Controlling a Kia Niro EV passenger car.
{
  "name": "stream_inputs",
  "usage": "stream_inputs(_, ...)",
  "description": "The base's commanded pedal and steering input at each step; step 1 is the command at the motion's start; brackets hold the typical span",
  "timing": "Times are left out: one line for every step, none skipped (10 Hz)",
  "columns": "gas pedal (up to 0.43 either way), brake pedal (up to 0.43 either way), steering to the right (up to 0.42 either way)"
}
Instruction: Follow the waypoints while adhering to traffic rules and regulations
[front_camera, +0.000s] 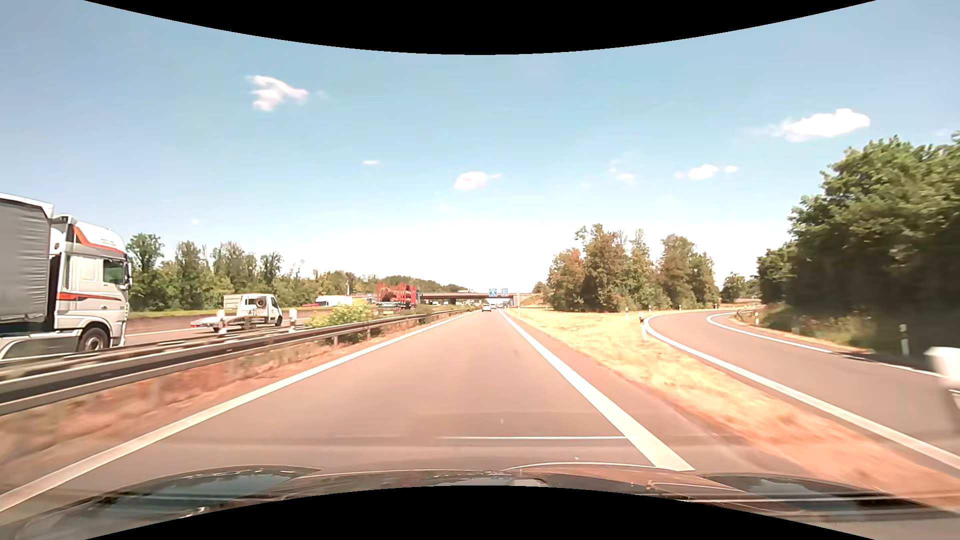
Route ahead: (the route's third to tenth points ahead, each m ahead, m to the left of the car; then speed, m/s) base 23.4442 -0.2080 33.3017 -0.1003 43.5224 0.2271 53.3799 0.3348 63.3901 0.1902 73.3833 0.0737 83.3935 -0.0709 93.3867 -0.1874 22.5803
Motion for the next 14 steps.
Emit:
stream_inputs(0.260,0.000,-0.002)
stream_inputs(0.260,0.000,-0.002)
stream_inputs(0.260,0.000,-0.002)
stream_inputs(0.268,0.000,-0.002)
stream_inputs(0.268,0.000,-0.002)
stream_inputs(0.268,0.000,-0.002)
stream_inputs(0.268,0.000,-0.002)
stream_inputs(0.268,0.000,-0.002)
stream_inputs(0.268,0.000,-0.002)
stream_inputs(0.268,0.000,-0.002)
stream_inputs(0.268,0.000,-0.002)
stream_inputs(0.268,0.000,-0.001)
stream_inputs(0.268,0.000,0.000)
stream_inputs(0.268,0.000,0.001)
